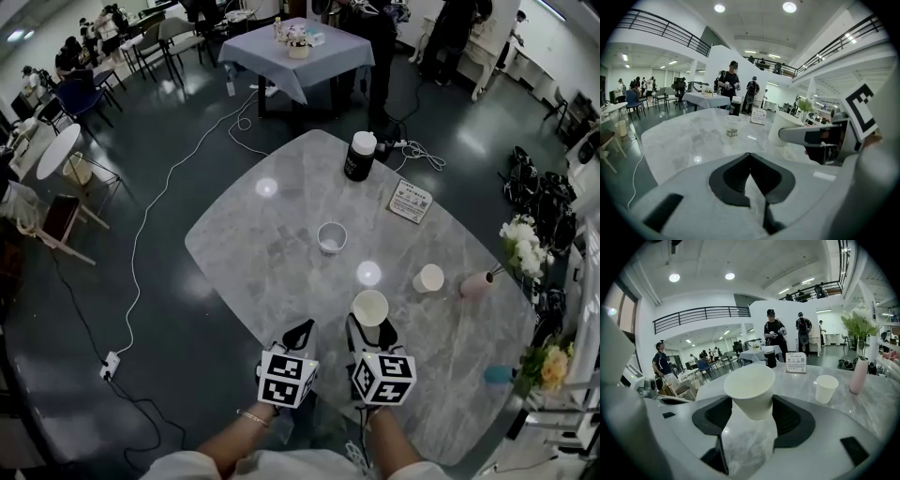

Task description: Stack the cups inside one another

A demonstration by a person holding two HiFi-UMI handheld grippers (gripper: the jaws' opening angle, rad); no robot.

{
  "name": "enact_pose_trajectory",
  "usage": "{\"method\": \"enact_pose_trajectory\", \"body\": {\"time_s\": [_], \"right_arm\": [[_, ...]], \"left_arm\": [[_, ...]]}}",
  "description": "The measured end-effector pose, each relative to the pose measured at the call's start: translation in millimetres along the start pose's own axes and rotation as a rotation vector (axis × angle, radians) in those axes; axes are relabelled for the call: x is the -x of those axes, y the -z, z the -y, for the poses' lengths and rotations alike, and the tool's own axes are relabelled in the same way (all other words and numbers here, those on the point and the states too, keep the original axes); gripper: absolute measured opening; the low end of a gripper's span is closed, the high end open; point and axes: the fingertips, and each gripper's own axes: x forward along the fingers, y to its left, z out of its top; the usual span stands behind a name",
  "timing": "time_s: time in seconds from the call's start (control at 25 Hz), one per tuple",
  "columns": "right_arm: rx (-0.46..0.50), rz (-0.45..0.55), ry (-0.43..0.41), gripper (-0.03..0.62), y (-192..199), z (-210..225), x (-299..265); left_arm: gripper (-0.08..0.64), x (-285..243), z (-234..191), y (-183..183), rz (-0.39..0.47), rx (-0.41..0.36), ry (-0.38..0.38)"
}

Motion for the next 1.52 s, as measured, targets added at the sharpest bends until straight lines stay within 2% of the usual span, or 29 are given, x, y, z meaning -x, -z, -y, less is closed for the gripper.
{"method": "enact_pose_trajectory", "body": {"time_s": [0.52, 0.76, 1.52], "right_arm": [[0.053, 0.017, -0.066, 0.241, -37.2, -23.1, -53.2], [0.066, 0.024, -0.09, 0.241, -54.0, -29.2, -76.7], [0.117, 0.019, -0.171, 0.241, -85.8, -32.3, -134.1]], "left_arm": [[0.0, -4.1, -41.2, -25.7, 0.016, -0.016, -0.051], [0.0, -11.4, -54.4, -32.1, 0.021, 0.033, -0.057], [0.0, -43.6, -73.8, -42.4, 0.002, 0.078, -0.102]]}}
